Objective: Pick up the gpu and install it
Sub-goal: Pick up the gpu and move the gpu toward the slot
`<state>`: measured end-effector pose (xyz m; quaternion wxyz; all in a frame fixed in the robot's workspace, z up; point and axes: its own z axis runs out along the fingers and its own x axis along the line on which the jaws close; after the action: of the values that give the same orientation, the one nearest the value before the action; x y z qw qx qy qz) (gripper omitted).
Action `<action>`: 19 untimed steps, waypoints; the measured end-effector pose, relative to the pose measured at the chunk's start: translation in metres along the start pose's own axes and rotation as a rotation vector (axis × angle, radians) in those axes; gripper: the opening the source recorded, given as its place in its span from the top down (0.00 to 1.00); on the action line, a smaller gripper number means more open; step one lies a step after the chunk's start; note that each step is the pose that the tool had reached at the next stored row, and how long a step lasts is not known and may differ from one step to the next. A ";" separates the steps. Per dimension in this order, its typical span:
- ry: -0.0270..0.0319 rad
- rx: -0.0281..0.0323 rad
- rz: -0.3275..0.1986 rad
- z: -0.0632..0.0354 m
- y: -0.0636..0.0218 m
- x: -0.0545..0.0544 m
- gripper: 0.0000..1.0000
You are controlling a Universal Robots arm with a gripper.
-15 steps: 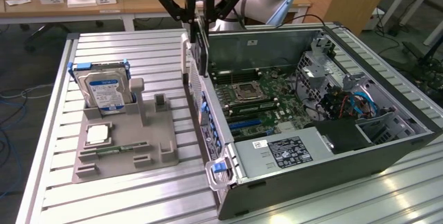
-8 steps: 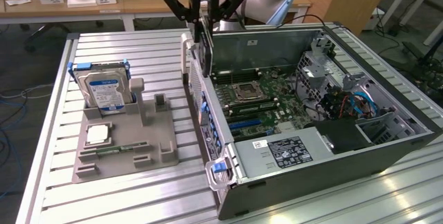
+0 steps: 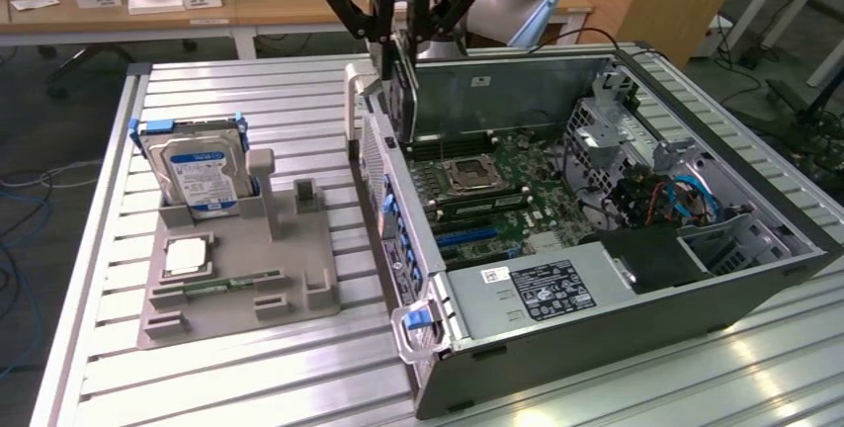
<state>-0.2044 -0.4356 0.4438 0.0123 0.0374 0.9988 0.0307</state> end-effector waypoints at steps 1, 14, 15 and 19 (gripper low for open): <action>0.0000 -0.0002 0.000 0.0000 0.0001 -0.001 0.73; 0.0002 -0.0031 0.000 0.0005 0.0013 -0.018 0.73; 0.0002 -0.0034 0.000 0.0005 0.0014 -0.020 0.73; 0.0003 -0.0043 0.000 0.0007 0.0018 -0.025 0.73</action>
<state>-0.1793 -0.4356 0.4437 0.0122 0.0374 0.9987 0.0329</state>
